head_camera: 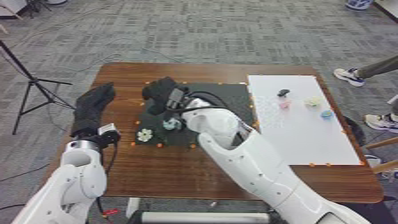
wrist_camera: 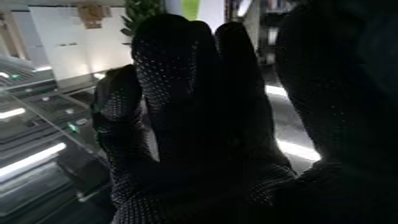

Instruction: Arrange flowers

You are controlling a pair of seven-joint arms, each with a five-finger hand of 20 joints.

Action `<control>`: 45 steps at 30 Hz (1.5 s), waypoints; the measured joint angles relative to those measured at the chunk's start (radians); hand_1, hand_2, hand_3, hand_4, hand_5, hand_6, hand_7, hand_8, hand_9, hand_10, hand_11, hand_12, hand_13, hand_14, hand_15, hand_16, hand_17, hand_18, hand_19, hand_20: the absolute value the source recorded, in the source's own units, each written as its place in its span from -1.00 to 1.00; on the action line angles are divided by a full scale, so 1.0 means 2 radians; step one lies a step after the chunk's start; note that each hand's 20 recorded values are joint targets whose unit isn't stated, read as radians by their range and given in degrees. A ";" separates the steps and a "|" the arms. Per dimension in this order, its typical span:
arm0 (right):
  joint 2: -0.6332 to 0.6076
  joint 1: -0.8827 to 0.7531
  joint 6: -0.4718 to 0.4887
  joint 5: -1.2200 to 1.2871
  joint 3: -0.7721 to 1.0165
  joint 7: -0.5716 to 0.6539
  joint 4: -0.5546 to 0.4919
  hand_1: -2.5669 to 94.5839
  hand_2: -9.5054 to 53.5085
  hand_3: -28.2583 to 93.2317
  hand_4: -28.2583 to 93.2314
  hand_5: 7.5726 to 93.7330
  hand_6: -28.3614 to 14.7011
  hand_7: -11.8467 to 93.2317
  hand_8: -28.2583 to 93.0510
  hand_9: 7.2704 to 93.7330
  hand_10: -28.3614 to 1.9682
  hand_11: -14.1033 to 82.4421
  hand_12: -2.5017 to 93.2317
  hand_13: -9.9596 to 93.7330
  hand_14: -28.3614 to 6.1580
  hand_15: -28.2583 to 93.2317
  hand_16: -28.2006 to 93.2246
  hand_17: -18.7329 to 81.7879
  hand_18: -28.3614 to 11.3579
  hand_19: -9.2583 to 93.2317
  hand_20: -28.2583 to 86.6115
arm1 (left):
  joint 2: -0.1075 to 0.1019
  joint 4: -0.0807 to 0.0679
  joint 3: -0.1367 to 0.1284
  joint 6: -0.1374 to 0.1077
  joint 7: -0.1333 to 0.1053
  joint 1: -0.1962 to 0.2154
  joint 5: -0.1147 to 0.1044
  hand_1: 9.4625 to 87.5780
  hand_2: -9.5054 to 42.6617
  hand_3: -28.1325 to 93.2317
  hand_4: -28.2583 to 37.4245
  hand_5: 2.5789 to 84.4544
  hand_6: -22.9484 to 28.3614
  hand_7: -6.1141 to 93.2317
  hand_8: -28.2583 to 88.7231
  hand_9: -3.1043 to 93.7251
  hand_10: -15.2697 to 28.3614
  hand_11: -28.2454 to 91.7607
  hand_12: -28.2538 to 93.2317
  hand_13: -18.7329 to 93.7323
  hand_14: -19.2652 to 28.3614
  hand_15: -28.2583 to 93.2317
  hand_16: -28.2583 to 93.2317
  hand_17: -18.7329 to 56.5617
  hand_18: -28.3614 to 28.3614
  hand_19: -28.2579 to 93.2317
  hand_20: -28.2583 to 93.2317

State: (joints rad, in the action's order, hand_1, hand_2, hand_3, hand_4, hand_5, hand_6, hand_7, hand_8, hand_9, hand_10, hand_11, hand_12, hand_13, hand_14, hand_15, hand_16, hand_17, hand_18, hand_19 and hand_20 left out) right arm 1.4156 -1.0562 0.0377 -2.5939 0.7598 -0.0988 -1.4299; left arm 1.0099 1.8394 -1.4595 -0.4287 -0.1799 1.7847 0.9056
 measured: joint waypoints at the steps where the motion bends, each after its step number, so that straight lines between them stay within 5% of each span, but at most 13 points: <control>1: -0.006 0.000 0.000 0.014 -0.001 0.003 -0.010 -0.12 -0.90 0.62 -0.86 0.26 0.32 -0.41 -0.75 0.37 0.15 -0.49 -0.72 0.59 0.09 0.44 -0.02 0.02 -0.76 0.69 0.46 | -0.003 0.000 0.002 -0.002 -0.002 0.000 -0.003 -0.59 -0.49 0.63 -0.86 0.09 -0.02 -0.49 -0.65 -0.03 0.28 -0.19 -0.32 -0.04 0.46 -0.27 -0.54 -0.39 0.37 -0.42 -0.27; 4: -0.027 0.000 0.000 0.049 0.000 0.011 -0.040 -0.23 -0.64 0.56 -0.84 0.38 0.34 -0.42 -0.73 0.51 0.09 -0.45 -0.68 0.59 0.03 0.44 -0.01 0.01 -0.80 0.70 0.47 | -0.008 0.000 0.004 -0.005 -0.004 -0.001 -0.006 -0.59 -0.49 0.63 -0.86 0.09 -0.03 -0.49 -0.65 -0.03 0.28 -0.19 -0.32 -0.04 0.47 -0.26 -0.54 -0.39 0.37 -0.42 -0.27; 11: -0.071 -0.011 0.038 0.123 0.014 0.030 -0.107 -0.29 -0.47 0.52 -0.82 0.49 0.36 -0.43 -0.72 0.66 0.05 -0.43 -0.64 0.60 -0.04 0.44 0.00 0.01 -0.84 0.70 0.48 | -0.009 0.000 0.003 -0.005 -0.004 -0.001 -0.006 -0.58 -0.48 0.63 -0.87 0.12 -0.03 -0.49 -0.65 0.02 0.29 -0.18 -0.33 -0.01 0.49 -0.25 -0.54 -0.39 0.38 -0.42 -0.27; 23: -0.096 -0.058 0.087 0.219 0.027 0.089 -0.148 -0.31 -0.27 0.48 -0.82 0.28 0.26 -0.49 -0.70 0.66 0.04 -0.46 -0.67 0.60 -0.08 0.43 0.03 0.01 -0.85 0.73 0.47 | -0.013 0.000 0.007 -0.009 -0.008 -0.002 -0.010 -0.59 -0.47 0.63 -0.87 0.13 -0.03 -0.49 -0.65 0.06 0.29 -0.18 -0.33 0.06 0.53 -0.19 -0.56 -0.44 0.40 -0.44 -0.29; 30: -0.082 -0.083 0.143 0.219 0.042 0.100 -0.136 -0.36 -0.23 0.47 -0.82 -0.08 0.13 -0.55 -0.68 0.56 0.03 -0.48 -0.70 0.58 -0.15 0.43 0.03 -0.01 -0.88 0.73 0.45 | -0.011 0.003 0.000 -0.005 -0.008 0.001 -0.007 -0.59 -0.46 0.63 -0.87 0.13 -0.04 -0.49 -0.65 0.06 0.29 -0.18 -0.32 0.05 0.53 -0.19 -0.56 -0.46 0.41 -0.44 -0.29; 32: -0.075 -0.087 0.158 0.219 0.045 0.103 -0.129 -0.39 -0.21 0.47 -0.82 -0.24 0.08 -0.57 -0.67 0.49 0.00 -0.49 -0.71 0.57 -0.17 0.44 0.02 -0.01 -0.89 0.73 0.45 | -0.005 0.020 -0.025 0.016 -0.005 0.013 0.004 -0.59 -0.46 0.63 -0.87 0.13 -0.04 -0.49 -0.65 0.06 0.29 -0.18 -0.32 0.04 0.53 -0.19 -0.56 -0.47 0.41 -0.44 -0.29; 33: -0.071 -0.089 0.163 0.218 0.046 0.104 -0.126 -0.40 -0.21 0.47 -0.82 -0.31 0.06 -0.58 -0.67 0.47 -0.03 -0.49 -0.72 0.56 -0.18 0.44 0.02 -0.01 -0.90 0.73 0.45 | 0.000 0.039 -0.049 0.036 -0.001 0.026 0.013 -0.59 -0.46 0.63 -0.87 0.13 -0.04 -0.49 -0.65 0.06 0.29 -0.18 -0.32 0.04 0.53 -0.19 -0.56 -0.47 0.41 -0.44 -0.29; 35: -0.066 -0.092 0.171 0.217 0.047 0.105 -0.120 -0.40 -0.20 0.47 -0.82 -0.34 0.05 -0.58 -0.67 0.46 -0.04 -0.50 -0.72 0.55 -0.19 0.44 0.01 -0.01 -0.90 0.73 0.44 | 0.008 0.087 -0.102 0.075 0.006 0.060 0.025 -0.59 -0.46 0.63 -0.87 0.13 -0.04 -0.49 -0.65 0.06 0.29 -0.18 -0.32 0.03 0.53 -0.19 -0.56 -0.47 0.41 -0.44 -0.30; 37: -0.062 -0.093 0.174 0.216 0.048 0.105 -0.115 -0.41 -0.20 0.48 -0.82 -0.41 0.02 -0.60 -0.67 0.44 -0.07 -0.50 -0.72 0.55 -0.20 0.44 0.01 -0.01 -0.90 0.74 0.44 | 0.008 0.133 -0.142 0.090 0.006 0.096 0.030 -0.59 -0.46 0.63 -0.87 0.12 -0.04 -0.49 -0.65 0.06 0.29 -0.18 -0.32 0.03 0.53 -0.19 -0.55 -0.47 0.41 -0.44 -0.30; 38: -0.060 -0.094 0.175 0.215 0.049 0.105 -0.112 -0.42 -0.20 0.48 -0.82 -0.43 0.01 -0.60 -0.66 0.43 -0.08 -0.51 -0.73 0.55 -0.20 0.45 0.01 -0.01 -0.91 0.74 0.44 | 0.006 0.147 -0.150 0.089 0.003 0.111 0.030 -0.59 -0.46 0.63 -0.87 0.12 -0.04 -0.49 -0.65 0.06 0.29 -0.18 -0.32 0.03 0.53 -0.19 -0.55 -0.47 0.41 -0.44 -0.30; 40: -0.057 -0.094 0.175 0.212 0.049 0.105 -0.108 -0.42 -0.20 0.48 -0.82 -0.44 0.01 -0.60 -0.66 0.41 -0.10 -0.51 -0.73 0.55 -0.20 0.45 0.00 -0.01 -0.91 0.74 0.44 | 0.000 0.156 -0.152 0.086 -0.009 0.138 0.030 -0.59 -0.46 0.63 -0.87 0.12 -0.04 -0.49 -0.65 0.05 0.29 -0.18 -0.32 0.02 0.53 -0.20 -0.55 -0.47 0.41 -0.44 -0.30; 45: -0.054 -0.093 0.175 0.207 0.049 0.104 -0.101 -0.43 -0.20 0.49 -0.82 -0.46 0.02 -0.59 -0.66 0.35 -0.14 -0.53 -0.74 0.54 -0.21 0.45 -0.01 -0.02 -0.91 0.74 0.44 | -0.004 0.132 -0.150 0.087 -0.026 0.190 0.028 -0.58 -0.46 0.63 -0.87 0.13 -0.04 -0.49 -0.65 0.05 0.29 -0.18 -0.32 0.03 0.53 -0.20 -0.55 -0.45 0.40 -0.43 -0.29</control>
State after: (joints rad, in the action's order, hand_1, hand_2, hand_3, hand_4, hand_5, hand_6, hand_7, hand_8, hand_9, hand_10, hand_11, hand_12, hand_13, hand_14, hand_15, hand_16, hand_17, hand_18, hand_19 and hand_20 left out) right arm 1.3080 -1.2419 0.3870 -2.1805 0.8586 0.1093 -1.6316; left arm 1.0023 2.1034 -1.7588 -0.2545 -0.2327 2.1650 0.9620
